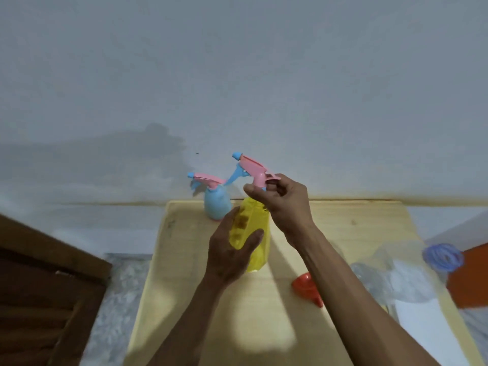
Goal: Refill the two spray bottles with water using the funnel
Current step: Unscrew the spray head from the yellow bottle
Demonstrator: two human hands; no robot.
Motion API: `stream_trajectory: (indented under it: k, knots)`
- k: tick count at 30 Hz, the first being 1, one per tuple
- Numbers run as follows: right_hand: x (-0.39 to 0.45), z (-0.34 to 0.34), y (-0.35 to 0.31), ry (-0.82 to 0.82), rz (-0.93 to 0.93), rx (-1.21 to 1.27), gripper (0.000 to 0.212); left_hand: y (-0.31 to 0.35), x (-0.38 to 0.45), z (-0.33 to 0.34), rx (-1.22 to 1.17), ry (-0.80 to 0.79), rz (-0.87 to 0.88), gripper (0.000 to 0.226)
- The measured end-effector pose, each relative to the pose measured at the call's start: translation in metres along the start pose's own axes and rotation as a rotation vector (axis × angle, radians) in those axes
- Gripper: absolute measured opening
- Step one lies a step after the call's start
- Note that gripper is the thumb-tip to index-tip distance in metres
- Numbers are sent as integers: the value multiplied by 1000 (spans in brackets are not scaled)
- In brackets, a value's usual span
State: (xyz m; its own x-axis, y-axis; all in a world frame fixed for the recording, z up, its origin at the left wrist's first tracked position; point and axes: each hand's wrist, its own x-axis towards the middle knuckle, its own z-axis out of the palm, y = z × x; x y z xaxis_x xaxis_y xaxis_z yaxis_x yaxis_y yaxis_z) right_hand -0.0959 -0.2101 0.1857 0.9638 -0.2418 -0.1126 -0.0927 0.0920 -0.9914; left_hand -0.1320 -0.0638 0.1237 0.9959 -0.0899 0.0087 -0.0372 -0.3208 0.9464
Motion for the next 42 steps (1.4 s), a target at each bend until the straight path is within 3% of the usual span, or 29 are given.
stream_trajectory:
  k: [5, 10, 13, 22, 30, 42]
  knots:
    - [-43, 9, -16, -6, -13, 45, 27, 10, -38, -18, -102, -10, 51, 65]
    - [-90, 12, -23, -28, 15, 64, 15, 25, -81, -35, -159, -71, 52, 35]
    - [-119, 13, -23, -20, 16, 84, 21, 28, -106, -37, -212, -69, 44, 29]
    - [-169, 10, -27, 76, -33, 191, 35, 40, -145, -40, -257, -18, 112, 55]
    - [-167, 1, -32, 101, -128, 163, 19, 57, -140, -30, -290, -32, 90, 51]
    - [-156, 2, -39, 28, -64, 163, 23, 61, -129, -29, -260, 15, 99, 48]
